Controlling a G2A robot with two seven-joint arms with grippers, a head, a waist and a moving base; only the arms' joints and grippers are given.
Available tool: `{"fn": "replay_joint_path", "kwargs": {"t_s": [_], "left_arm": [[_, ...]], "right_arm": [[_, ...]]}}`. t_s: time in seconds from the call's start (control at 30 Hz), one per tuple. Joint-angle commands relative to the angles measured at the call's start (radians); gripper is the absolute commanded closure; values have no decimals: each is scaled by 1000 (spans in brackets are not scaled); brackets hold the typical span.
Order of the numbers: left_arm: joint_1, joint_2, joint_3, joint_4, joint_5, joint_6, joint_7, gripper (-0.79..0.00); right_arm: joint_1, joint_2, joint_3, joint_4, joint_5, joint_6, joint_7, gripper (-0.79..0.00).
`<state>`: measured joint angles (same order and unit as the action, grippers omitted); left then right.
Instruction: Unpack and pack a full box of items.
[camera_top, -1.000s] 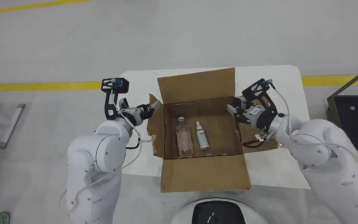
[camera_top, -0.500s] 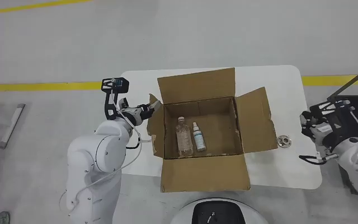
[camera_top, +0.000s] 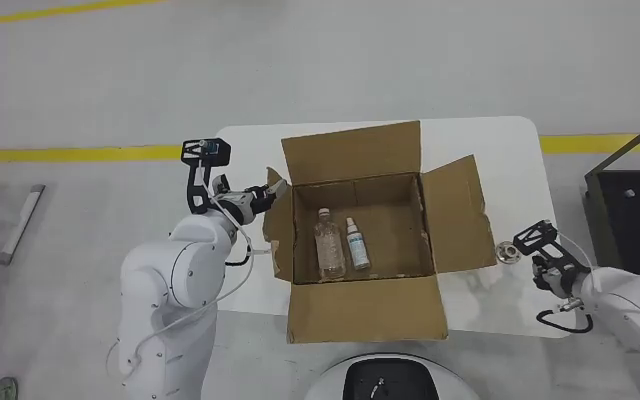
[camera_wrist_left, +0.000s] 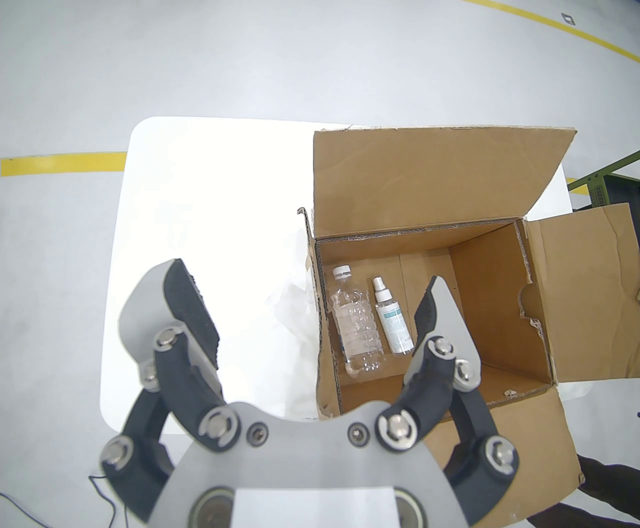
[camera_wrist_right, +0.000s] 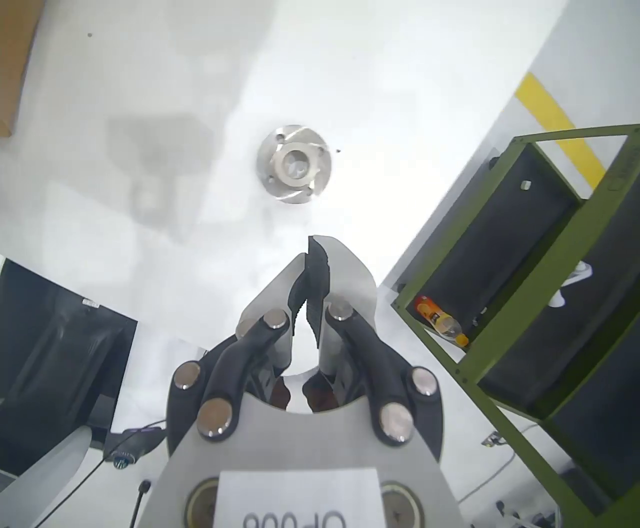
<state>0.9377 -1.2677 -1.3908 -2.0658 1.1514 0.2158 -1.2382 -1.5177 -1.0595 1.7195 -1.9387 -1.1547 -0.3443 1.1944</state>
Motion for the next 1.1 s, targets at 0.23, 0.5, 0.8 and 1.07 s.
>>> {"fn": "replay_joint_path", "kwargs": {"t_s": [0.23, 0.5, 0.8, 1.07], "left_arm": [[0, 0, 0, 0, 0, 0, 0, -785], [0, 0, 0, 0, 0, 0, 0, -785], [0, 0, 0, 0, 0, 0, 0, -785], [0, 0, 0, 0, 0, 0, 0, -785]], "right_arm": [[17, 1, -6, 12, -1, 1, 7, 0], [90, 4, -18, 33, 19, 13, 28, 0], [356, 21, -123, 144, 51, 12, 293, 0], [439, 43, -248, 251, 82, 77, 341, 0]]}}
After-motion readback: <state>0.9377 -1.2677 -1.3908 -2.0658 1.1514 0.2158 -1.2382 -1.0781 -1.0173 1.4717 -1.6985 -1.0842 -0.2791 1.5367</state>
